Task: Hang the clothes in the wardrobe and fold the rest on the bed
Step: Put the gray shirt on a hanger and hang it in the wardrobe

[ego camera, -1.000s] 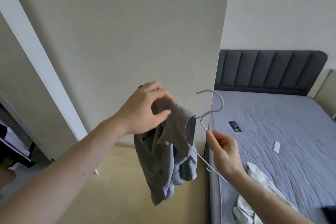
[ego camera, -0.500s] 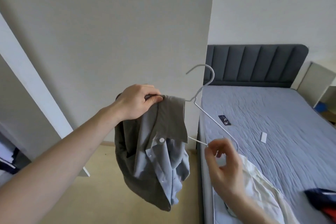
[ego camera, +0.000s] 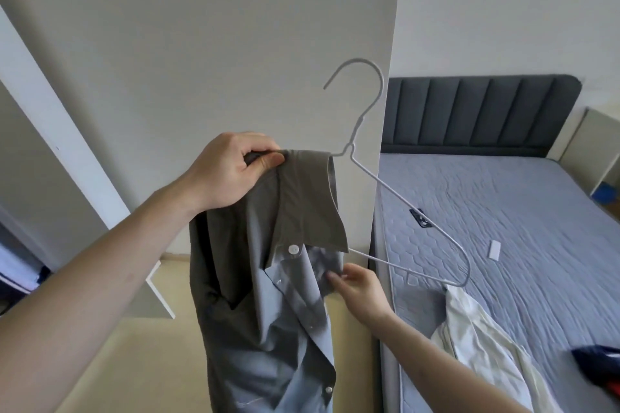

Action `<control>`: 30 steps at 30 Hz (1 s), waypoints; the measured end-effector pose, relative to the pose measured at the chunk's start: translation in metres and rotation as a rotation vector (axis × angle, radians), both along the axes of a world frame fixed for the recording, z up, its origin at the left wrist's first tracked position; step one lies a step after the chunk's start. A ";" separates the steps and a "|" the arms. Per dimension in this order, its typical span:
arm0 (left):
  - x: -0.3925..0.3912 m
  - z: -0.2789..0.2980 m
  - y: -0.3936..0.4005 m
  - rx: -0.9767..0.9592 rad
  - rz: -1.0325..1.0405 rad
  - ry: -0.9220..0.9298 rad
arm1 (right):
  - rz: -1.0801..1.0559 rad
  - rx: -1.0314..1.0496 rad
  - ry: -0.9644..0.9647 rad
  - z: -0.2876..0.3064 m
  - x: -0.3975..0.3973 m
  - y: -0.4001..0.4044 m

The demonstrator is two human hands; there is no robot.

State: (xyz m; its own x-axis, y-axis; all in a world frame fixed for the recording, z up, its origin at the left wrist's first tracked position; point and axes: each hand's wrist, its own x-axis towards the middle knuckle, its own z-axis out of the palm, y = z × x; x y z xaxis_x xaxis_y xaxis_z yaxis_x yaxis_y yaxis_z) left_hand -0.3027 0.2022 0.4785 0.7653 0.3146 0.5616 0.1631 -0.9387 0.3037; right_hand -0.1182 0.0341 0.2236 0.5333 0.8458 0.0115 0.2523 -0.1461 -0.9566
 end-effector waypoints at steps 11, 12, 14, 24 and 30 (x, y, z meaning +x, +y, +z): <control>-0.064 -0.029 0.042 -0.056 0.190 0.129 | -0.115 0.191 0.094 0.084 0.107 -0.013; -0.065 -0.033 0.045 -0.027 0.216 0.151 | -0.104 0.199 0.074 0.096 0.111 -0.013; -0.065 -0.040 0.050 0.026 0.271 0.192 | -0.115 0.234 0.029 0.124 0.113 -0.013; -0.032 -0.066 0.049 0.051 0.558 0.038 | 0.344 0.538 0.044 0.226 0.036 -0.006; 0.009 -0.064 0.025 -0.030 0.599 -0.100 | 0.589 0.157 -0.234 0.166 -0.015 0.019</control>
